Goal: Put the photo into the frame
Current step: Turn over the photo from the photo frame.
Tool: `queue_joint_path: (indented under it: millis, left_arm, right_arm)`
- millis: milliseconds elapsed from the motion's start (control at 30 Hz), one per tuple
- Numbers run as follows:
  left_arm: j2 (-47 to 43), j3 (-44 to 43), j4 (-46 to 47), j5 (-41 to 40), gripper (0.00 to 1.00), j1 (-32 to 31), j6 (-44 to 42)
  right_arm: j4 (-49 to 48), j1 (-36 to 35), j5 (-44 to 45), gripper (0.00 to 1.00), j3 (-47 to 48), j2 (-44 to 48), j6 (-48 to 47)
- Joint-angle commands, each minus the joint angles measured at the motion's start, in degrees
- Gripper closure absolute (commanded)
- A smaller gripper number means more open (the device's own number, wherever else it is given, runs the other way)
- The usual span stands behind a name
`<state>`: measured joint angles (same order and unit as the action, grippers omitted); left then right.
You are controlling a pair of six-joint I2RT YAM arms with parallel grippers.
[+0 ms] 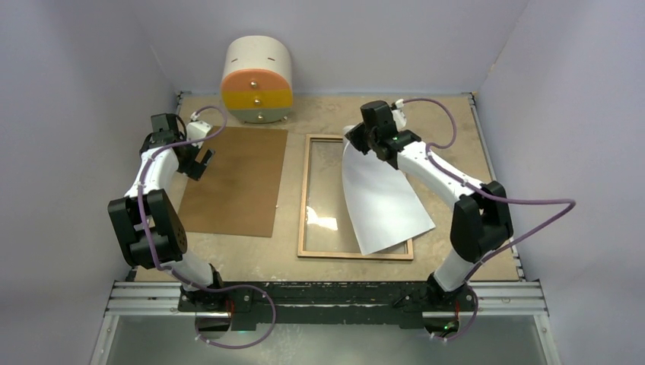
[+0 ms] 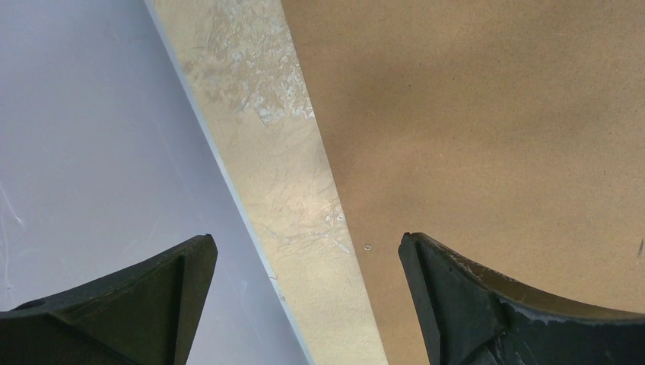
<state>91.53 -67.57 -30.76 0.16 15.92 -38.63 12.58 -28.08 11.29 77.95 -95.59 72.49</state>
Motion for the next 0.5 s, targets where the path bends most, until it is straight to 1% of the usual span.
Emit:
queue_joint_path:
  millis: [0,100,233,400,467]
  left_arm:
    - [-0.94,0.82,2.09,-0.05,0.0,-0.37,-0.92]
    - [-0.42,0.77,2.32,-0.07,0.0,-0.45,-0.83]
    - [0.31,0.83,2.55,-0.06,0.0,-0.68,-0.49]
    - [0.66,1.35,3.07,-0.06,0.0,-1.04,-0.48]
    - [0.76,1.52,3.15,-1.31,0.0,-1.15,-0.48]
  right_arm:
    - [-1.62,-1.78,10.32,1.0,0.04,-1.65,8.27]
    - [-0.21,-3.05,12.64,1.0,1.81,-3.95,11.38]
    - [-1.84,-4.34,15.29,1.0,1.82,-6.45,15.78]
    - [-1.2,-5.63,18.29,1.0,4.31,-10.07,20.93]
    - [-1.62,-5.83,18.82,1.0,5.35,-11.12,22.73]
